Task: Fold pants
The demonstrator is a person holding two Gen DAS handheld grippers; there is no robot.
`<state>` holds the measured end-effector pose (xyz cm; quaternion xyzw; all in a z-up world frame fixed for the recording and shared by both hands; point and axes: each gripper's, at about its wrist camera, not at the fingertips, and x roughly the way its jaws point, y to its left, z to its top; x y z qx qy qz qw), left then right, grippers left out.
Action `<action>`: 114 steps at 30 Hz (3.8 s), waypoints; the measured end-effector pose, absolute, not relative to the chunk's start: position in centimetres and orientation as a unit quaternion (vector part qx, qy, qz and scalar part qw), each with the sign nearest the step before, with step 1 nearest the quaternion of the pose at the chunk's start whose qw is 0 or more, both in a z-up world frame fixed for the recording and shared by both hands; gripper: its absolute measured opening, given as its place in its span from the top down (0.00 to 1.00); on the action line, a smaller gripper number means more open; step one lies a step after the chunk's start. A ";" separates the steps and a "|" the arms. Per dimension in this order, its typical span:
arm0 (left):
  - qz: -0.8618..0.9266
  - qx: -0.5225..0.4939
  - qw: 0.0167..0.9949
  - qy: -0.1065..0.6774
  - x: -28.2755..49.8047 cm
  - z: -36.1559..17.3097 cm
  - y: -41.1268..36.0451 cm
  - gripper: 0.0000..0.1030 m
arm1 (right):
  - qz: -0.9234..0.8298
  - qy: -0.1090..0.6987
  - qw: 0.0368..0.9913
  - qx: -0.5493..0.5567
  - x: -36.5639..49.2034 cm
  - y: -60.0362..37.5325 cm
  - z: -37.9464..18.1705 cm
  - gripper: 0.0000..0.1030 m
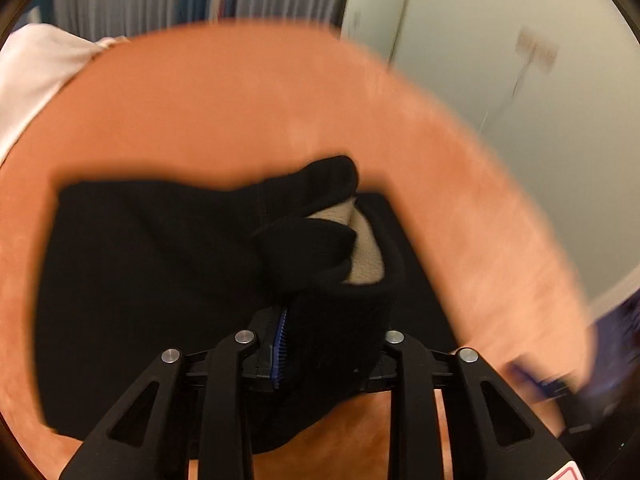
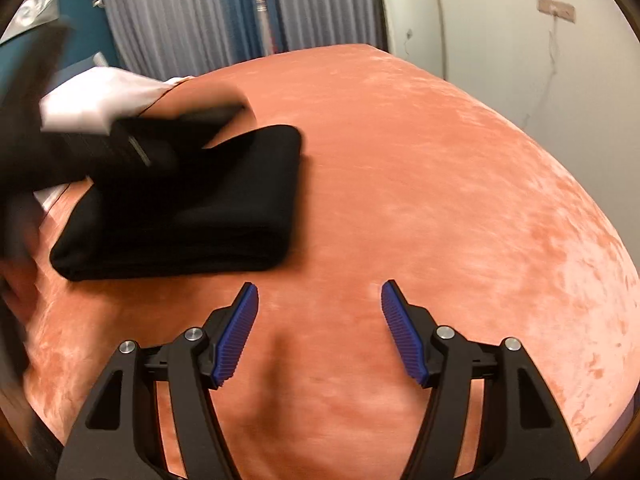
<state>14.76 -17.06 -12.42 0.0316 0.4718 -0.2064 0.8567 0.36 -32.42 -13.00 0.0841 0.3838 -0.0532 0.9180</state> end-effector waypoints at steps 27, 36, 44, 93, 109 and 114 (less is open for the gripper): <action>-0.103 0.020 0.924 0.369 4.9 -7.2 -4.7 0.14 | 0.152 0.445 0.865 0.174 11.8 -28.1 -10.1 0.29; -0.005 0.005 0.922 0.387 6.2 -8.3 4.0 0.14 | 0.145 0.401 0.901 0.084 13.9 -23.9 -7.7 0.92; -0.044 -0.038 0.904 0.425 10.8 -11.9 5.7 0.11 | 0.077 0.434 0.886 0.145 14.3 -31.9 -12.6 0.65; -0.022 -0.027 0.902 0.429 9.4 -11.7 -0.2 0.24 | 0.138 0.415 0.895 0.086 10.4 -22.5 -7.5 0.98; 0.028 -0.010 0.914 0.405 4.9 -8.2 5.8 0.20 | 0.168 0.492 0.854 -0.008 21.2 -6.2 -14.7 1.00; 0.025 0.024 0.913 0.405 3.9 -8.7 5.6 0.18 | 0.197 0.426 0.881 0.052 17.2 -9.9 -9.5 1.00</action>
